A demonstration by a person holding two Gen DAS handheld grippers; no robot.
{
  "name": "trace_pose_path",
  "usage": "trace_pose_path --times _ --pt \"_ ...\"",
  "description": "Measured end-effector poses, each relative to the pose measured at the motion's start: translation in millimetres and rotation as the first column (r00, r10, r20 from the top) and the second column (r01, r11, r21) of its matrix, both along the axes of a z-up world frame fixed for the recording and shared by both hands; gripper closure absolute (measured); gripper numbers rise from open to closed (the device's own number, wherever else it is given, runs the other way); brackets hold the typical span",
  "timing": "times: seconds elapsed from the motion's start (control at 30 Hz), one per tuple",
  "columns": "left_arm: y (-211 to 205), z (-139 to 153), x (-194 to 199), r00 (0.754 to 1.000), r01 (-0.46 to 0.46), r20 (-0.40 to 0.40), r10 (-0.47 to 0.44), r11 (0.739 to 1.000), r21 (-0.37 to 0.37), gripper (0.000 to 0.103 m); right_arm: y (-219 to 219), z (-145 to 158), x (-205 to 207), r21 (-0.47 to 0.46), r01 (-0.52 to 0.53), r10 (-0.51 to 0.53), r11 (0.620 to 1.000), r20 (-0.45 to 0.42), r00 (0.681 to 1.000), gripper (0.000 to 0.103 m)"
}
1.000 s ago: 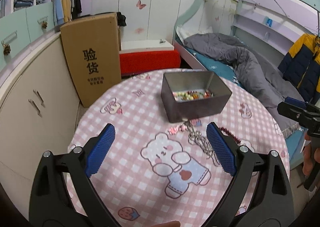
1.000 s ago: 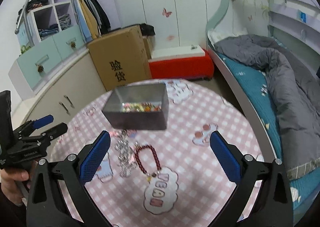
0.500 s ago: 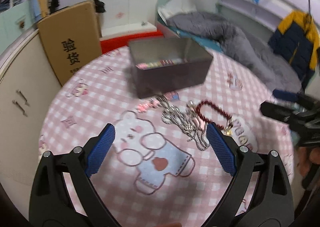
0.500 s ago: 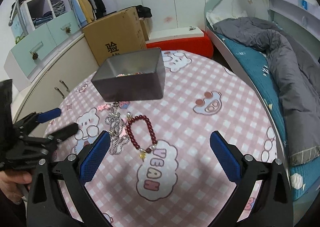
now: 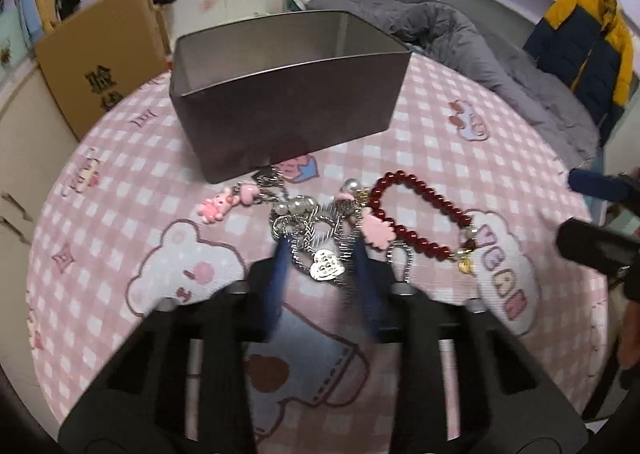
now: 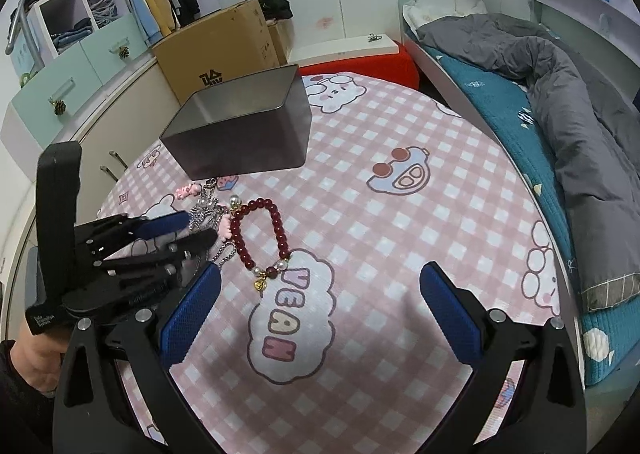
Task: Organize jewelry
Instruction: 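Lower both open tools toward the silver chains and red bead bracelet, then grasp the silver chain with left tool while right tool grasps the red bead bracelet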
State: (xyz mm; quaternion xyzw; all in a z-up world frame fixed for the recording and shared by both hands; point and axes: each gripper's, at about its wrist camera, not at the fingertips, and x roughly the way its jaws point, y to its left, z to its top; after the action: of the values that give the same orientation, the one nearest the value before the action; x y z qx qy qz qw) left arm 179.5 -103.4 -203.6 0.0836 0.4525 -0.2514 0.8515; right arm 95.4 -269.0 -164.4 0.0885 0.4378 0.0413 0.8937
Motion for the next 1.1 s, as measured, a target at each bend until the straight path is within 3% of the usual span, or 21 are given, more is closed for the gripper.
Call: trace_pose_path --times 0.33,0.43,0.57,0.63,0.7,0.9,1.1 --pt "32 5 -10 0.999 -0.027 -0.018 0.026 0.998 -0.063 0.087 21 -16 22 -0.032 -0.084 0.083 0.996 -0.029 0.996 0.008" --pt "43 13 -14 0.999 -0.045 -0.007 0.045 0.996 -0.077 0.087 29 -20 35 -0.076 -0.095 0.093 0.993 -0.023 0.995 0.017" --pt "52 19 -18 0.998 -0.056 0.002 0.056 0.995 -0.084 0.087 37 -36 52 -0.115 -0.125 0.116 0.985 -0.081 0.99 0.049" --pt "55 21 -22 0.998 -0.058 0.005 0.059 0.994 -0.087 0.087 48 -39 50 -0.207 -0.152 0.144 0.966 -0.052 0.988 0.061" --pt "57 24 -25 0.998 -0.061 0.011 0.062 0.994 -0.093 0.087 51 -37 48 -0.202 -0.169 0.162 0.965 -0.052 0.985 0.096" --pt "71 54 -35 0.996 -0.057 0.054 0.065 0.989 -0.137 0.087 44 -21 35 -0.14 -0.164 0.166 0.977 0.0 0.986 0.097" --pt "74 84 -33 0.991 -0.049 0.111 0.068 0.985 -0.163 0.087 41 21 29 -0.115 -0.173 0.183 0.978 0.081 0.98 0.097"
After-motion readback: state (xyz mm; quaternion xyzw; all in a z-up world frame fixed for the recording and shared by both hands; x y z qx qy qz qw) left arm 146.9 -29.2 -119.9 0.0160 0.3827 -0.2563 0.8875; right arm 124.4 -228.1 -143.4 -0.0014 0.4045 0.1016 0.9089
